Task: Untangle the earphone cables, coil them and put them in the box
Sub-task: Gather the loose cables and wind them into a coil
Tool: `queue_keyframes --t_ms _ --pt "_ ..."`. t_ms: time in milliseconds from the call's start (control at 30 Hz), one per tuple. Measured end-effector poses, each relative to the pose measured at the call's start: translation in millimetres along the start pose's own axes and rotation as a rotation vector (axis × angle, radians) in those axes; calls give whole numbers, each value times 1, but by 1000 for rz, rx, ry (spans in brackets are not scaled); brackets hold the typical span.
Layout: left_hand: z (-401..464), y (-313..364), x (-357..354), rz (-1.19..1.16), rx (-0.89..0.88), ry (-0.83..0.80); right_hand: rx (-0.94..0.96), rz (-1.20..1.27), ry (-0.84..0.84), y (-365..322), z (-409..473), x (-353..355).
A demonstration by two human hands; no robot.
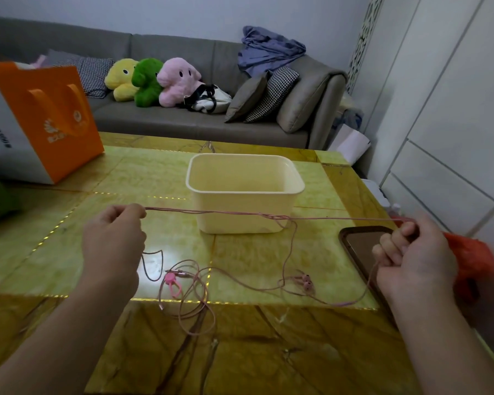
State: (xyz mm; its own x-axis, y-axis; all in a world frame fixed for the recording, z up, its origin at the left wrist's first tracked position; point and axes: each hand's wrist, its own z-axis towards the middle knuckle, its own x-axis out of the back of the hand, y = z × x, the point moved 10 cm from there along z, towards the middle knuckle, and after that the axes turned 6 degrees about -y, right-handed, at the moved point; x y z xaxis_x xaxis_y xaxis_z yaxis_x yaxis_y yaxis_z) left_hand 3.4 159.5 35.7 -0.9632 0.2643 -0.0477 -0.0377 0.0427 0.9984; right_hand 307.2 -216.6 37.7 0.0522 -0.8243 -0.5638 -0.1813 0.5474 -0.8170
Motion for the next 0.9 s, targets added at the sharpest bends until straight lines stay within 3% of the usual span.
queue_keyframes --t_ms 133,267,333,400,500,567,633,733,800,900 --pt "4 2 -5 -125 17 -69 35 -329 125 0 9 17" --pt "-17 16 -44 -134 -61 -408 92 -1230 -84 8 -6 -21" --pt "-30 22 -57 -111 -106 -519 189 -1501 -230 23 -29 -50" --pt "-40 27 -65 -99 -138 -581 257 -1455 -441 40 -52 -79" --pt "-48 33 -71 -126 -158 -623 201 -1349 -762 78 -83 -110" --pt "-50 37 -70 -174 -160 -647 219 -1381 -858 100 -91 -118" --pt "-51 41 -69 -235 -153 -681 318 -1462 -860 110 -90 -120" --pt "-47 40 -65 -229 -154 -657 446 -1405 -712 99 -82 -120" --pt "-41 37 -60 -174 -159 -587 388 -1284 -643 93 -74 -113" --pt "-39 34 -60 -227 -118 -578 267 -1268 -745 105 -77 -112"
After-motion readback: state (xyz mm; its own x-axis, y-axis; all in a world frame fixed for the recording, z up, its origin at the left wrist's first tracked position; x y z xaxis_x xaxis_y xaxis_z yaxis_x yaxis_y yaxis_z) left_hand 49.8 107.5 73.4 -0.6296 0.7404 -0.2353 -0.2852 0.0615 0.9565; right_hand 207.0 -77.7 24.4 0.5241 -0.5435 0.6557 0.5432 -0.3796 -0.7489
